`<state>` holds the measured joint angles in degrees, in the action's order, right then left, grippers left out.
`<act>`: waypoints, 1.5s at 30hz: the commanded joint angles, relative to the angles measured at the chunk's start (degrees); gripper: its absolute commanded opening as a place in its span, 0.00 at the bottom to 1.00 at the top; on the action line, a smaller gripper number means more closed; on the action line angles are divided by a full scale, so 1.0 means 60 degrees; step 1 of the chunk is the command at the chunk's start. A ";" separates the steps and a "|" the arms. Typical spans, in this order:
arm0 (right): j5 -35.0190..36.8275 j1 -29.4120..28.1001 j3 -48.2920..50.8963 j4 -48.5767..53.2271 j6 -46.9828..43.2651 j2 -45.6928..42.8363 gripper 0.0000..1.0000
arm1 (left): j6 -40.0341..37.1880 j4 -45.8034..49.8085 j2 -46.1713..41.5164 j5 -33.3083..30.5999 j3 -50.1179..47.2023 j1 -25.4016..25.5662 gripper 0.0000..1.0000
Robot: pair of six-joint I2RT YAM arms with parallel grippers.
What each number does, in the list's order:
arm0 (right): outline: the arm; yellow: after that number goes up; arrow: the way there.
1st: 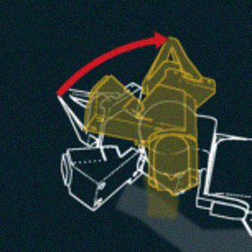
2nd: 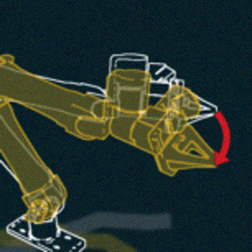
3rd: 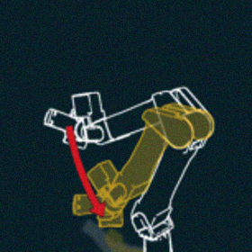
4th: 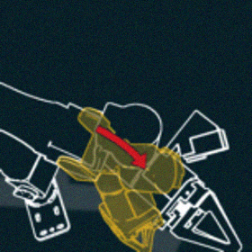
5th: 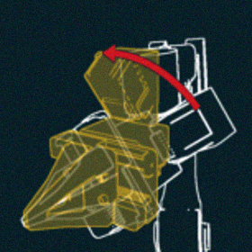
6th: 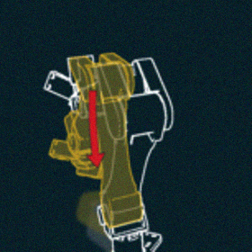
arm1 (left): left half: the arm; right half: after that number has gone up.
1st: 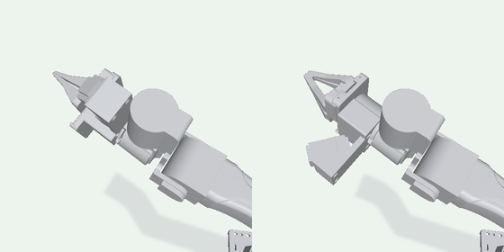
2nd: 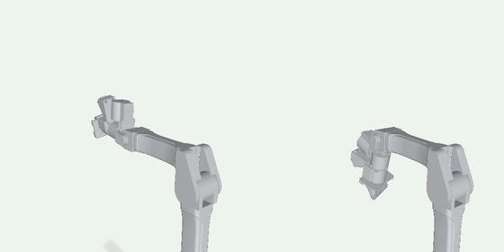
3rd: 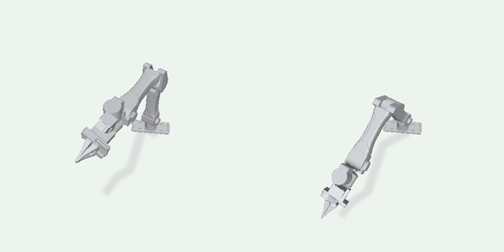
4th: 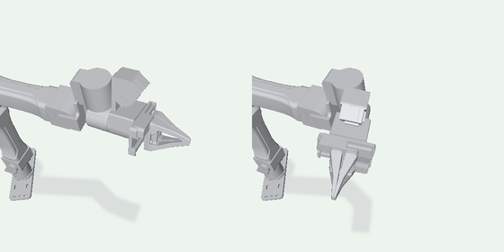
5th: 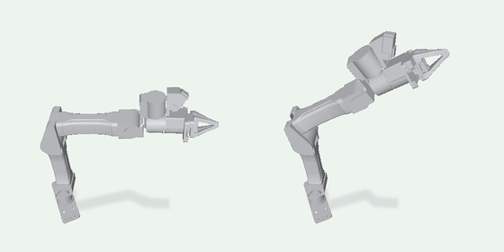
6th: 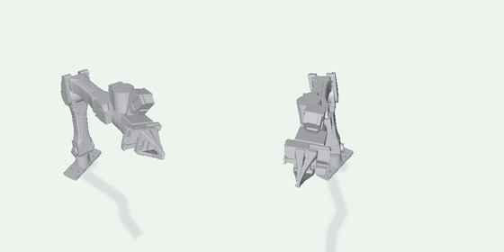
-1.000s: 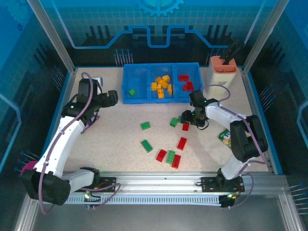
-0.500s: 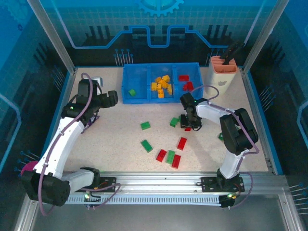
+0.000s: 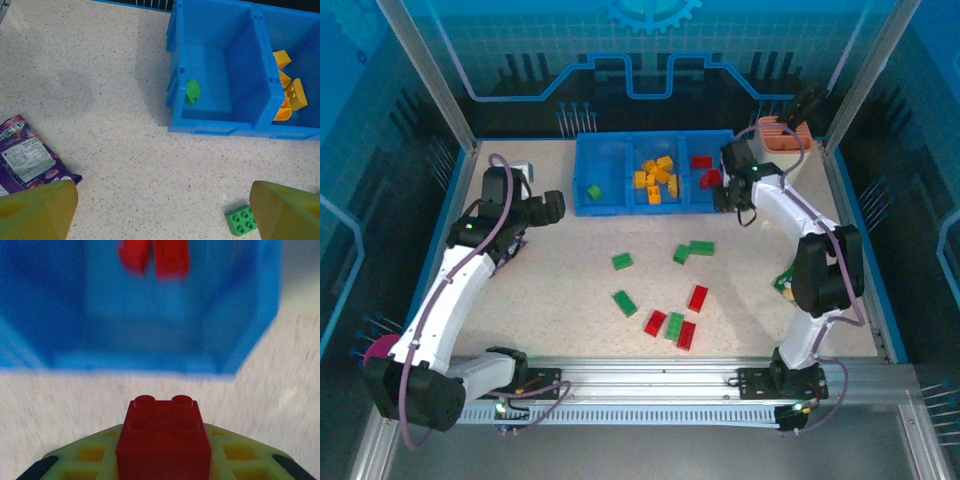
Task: Sort the legos into containers by color
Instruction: Pick up the lego from the center of the table, then place the lego in the container.
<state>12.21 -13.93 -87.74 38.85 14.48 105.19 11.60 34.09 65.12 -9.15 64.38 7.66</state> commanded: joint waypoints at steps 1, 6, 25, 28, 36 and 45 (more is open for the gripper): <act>-0.0107 0.0073 -0.1303 -0.0639 -0.0609 0.1176 0.30 | -0.0213 -0.0058 -0.0066 -0.0029 0.0011 -0.0103 0.91; -0.0300 0.0145 -0.3332 -0.0440 -0.0758 0.2923 0.30 | -0.0275 -0.0013 0.0092 -0.0019 0.0095 -0.0119 0.91; -0.0684 0.0079 -0.4697 0.0145 -0.0494 0.4520 0.45 | -0.0197 -0.0218 -0.0064 -0.0160 -0.0124 -0.0164 0.91; -0.0731 0.0074 -0.4528 0.0097 -0.0486 0.4265 0.46 | -0.0215 -0.0231 -0.0123 -0.0145 -0.0139 -0.0164 0.91; -0.0971 -0.0062 -0.3395 0.0215 0.0014 0.2650 0.47 | -0.0102 -0.0218 -0.0319 0.0059 -0.0141 -0.0163 0.91; -0.0095 -0.1168 0.0241 0.0955 0.2432 -0.0993 0.57 | -0.0109 -0.0268 -0.0470 0.0391 -0.0152 -0.0174 0.91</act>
<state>9.30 -18.65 -90.85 39.66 21.19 103.68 11.44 33.98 63.88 -8.23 63.57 7.31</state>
